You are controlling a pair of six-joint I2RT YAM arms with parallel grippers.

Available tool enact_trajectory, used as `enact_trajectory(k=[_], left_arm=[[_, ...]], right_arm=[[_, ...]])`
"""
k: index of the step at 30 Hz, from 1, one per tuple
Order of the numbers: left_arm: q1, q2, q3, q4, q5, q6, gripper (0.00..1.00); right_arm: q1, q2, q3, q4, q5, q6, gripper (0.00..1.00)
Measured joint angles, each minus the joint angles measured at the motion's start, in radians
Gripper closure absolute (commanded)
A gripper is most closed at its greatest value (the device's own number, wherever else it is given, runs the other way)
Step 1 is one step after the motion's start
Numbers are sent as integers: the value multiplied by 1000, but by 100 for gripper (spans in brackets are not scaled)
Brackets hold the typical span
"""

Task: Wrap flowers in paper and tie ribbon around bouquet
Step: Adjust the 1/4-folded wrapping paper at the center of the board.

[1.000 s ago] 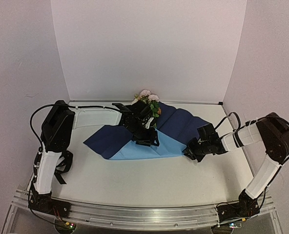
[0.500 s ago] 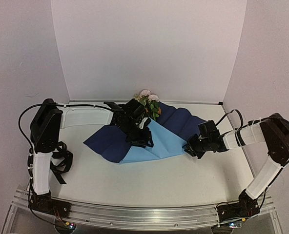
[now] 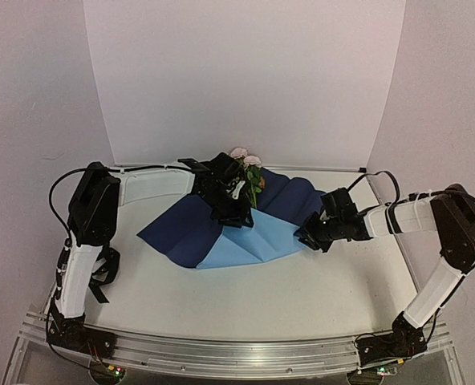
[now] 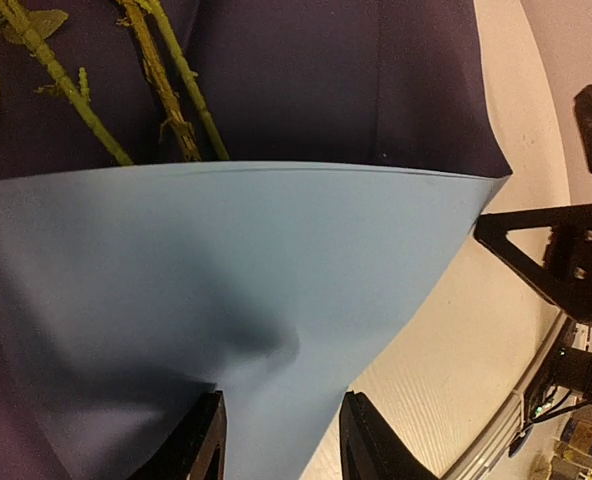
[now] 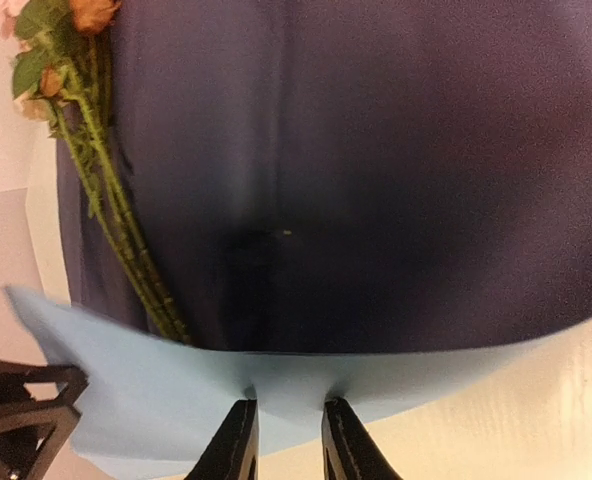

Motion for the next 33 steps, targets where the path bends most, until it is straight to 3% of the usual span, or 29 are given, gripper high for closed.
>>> enact_trajectory(k=[6, 11, 19, 25, 30, 33], left_arm=[[22, 74, 42, -9, 17, 33, 60], [25, 94, 43, -24, 28, 42, 60], [26, 84, 66, -36, 27, 54, 51], [46, -69, -86, -24, 2, 22, 42], [124, -249, -253, 15, 0, -9, 40], [163, -281, -298, 51, 33, -22, 39]], right_arm=[[34, 24, 155, -77, -34, -138, 69], [75, 139, 307, -122, -84, -250, 69], [101, 220, 337, -202, -82, -310, 69], [99, 220, 328, -214, -50, -306, 69], [99, 220, 323, -218, -42, -300, 69], [99, 220, 323, -219, -42, -298, 69]])
